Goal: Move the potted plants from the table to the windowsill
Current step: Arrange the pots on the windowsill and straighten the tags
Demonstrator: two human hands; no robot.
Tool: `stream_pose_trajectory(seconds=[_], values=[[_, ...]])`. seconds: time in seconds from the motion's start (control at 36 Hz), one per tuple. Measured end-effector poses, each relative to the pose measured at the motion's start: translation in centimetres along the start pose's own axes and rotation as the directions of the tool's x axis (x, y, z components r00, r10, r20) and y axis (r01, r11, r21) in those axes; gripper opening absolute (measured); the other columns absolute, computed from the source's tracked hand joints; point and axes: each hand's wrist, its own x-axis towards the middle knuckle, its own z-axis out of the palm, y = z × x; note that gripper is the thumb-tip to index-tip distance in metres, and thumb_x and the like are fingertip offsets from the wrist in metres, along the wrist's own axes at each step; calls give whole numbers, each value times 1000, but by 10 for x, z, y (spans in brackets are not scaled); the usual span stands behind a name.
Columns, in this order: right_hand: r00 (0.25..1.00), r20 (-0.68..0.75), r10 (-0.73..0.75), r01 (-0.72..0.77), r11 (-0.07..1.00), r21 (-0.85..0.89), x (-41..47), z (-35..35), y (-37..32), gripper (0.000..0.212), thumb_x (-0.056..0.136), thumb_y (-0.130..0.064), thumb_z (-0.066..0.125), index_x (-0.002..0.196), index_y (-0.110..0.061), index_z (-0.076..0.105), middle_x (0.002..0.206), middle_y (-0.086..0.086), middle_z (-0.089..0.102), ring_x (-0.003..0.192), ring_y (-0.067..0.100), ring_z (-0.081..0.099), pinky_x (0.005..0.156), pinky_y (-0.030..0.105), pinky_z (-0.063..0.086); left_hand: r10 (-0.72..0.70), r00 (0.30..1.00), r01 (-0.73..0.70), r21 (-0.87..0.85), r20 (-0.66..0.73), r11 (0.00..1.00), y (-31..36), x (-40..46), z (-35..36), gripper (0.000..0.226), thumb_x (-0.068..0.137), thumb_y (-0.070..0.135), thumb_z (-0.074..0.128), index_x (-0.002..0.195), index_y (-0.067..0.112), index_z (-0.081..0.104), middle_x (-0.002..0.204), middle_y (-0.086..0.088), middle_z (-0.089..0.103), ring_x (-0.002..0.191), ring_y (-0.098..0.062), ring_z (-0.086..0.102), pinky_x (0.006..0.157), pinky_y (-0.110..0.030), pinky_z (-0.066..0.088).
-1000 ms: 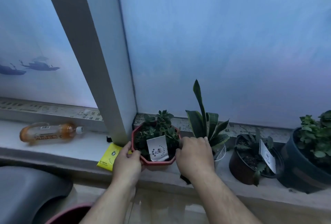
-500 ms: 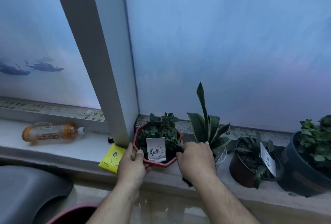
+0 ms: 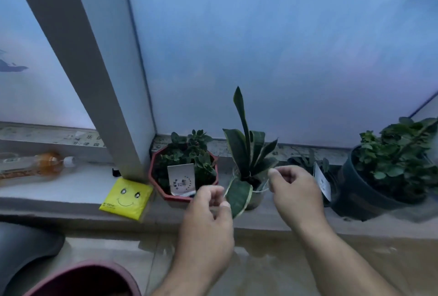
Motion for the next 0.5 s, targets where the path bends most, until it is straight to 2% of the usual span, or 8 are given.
stream_pose_trajectory(seconds=[0.08,0.14,0.22,0.31,0.36,0.42,0.47,0.5], values=[[974,73,215,-223,965,140,3,-2,31,22,85,-32,63,76,-12,70,71,4,69,68,25,61,67,44,50,-330,886,323,76,326,943,-12,1,15,10,94,17,56,98,22,64,84,1,66,71,-17,66,63,-26,47],[966,98,240,-249,964,96,7,0,43,22,86,-32,62,77,-14,70,69,2,66,64,22,55,66,38,43,-407,816,366,177,411,913,-17,2,17,7,94,22,57,94,20,64,88,-5,66,72,-19,65,63,-30,48],[967,115,226,-234,970,64,11,1,42,21,95,-27,57,91,-13,72,78,4,71,72,25,62,68,34,44,-363,850,237,339,381,910,-23,8,23,16,93,34,58,101,22,64,94,0,68,97,-22,69,74,-26,48],[941,138,310,-326,939,111,15,6,39,31,101,-21,51,117,3,61,119,19,66,109,33,60,86,38,49,-319,868,117,468,380,876,-28,10,38,40,95,36,55,133,22,53,123,1,64,114,-12,62,76,-12,37],[916,199,348,-383,907,177,18,13,38,30,103,-20,48,117,4,59,121,13,66,112,24,56,91,35,46,-307,885,121,463,350,878,-34,16,49,34,97,30,53,126,14,55,106,-2,66,81,3,62,58,-6,37],[915,222,337,-383,898,216,23,20,35,18,104,-21,45,105,-9,59,102,5,60,99,16,59,93,31,44,-254,928,122,419,274,900,-42,26,60,26,97,26,52,110,4,56,88,-7,62,65,4,56,57,-18,40],[927,214,308,-359,895,266,28,25,33,27,105,-23,43,125,-13,59,122,2,60,113,22,58,86,33,40,-259,944,144,456,202,878,-49,37,69,41,99,36,50,115,-1,58,105,-14,65,98,-17,64,76,-24,40],[929,211,305,-358,885,299,30,26,31,40,105,-25,43,143,-15,50,141,1,53,132,24,49,107,38,38,-254,951,140,485,178,863,-53,42,73,46,99,41,47,116,0,60,116,-18,65,112,-27,60,81,-26,40]])
